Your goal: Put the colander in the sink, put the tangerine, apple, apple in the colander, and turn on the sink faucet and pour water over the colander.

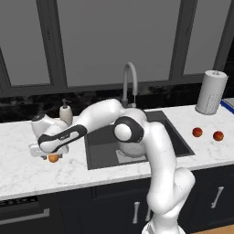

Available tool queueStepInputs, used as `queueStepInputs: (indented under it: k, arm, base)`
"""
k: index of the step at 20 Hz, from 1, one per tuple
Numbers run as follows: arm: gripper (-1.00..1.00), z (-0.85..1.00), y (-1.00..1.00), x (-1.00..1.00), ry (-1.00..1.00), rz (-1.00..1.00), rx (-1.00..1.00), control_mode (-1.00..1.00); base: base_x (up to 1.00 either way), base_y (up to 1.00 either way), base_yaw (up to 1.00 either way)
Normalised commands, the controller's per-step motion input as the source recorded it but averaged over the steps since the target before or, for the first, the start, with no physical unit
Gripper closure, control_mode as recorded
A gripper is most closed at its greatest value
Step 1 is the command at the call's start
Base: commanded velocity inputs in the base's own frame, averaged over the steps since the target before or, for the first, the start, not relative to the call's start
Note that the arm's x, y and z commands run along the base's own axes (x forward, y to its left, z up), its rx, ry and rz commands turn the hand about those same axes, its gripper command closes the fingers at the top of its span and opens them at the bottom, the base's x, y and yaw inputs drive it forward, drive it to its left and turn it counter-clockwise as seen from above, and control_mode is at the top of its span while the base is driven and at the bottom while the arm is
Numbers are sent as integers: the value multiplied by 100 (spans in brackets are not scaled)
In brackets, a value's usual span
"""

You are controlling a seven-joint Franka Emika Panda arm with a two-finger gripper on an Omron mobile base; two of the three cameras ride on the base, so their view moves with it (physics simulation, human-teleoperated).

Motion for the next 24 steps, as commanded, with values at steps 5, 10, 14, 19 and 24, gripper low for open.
queueStepInputs:
  k: [5, 10, 14, 19, 24]
  arm:
    - [100, -10, -1, -29, -14, -11, 0, -100]
    - [100, 49, -14, -60, -41, -27, 2, -100]
    - [100, 100, -22, -48, -54, -34, 2, -100]
    - [100, 100, -38, -36, -51, -32, 1, -100]
    - [100, 100, -69, -34, -42, -27, 9, -100]
  base:
    - [0, 0, 0]
    - [0, 0, 0]
    - [0, 0, 0]
    - [0, 0, 0]
    - [0, 0, 0]
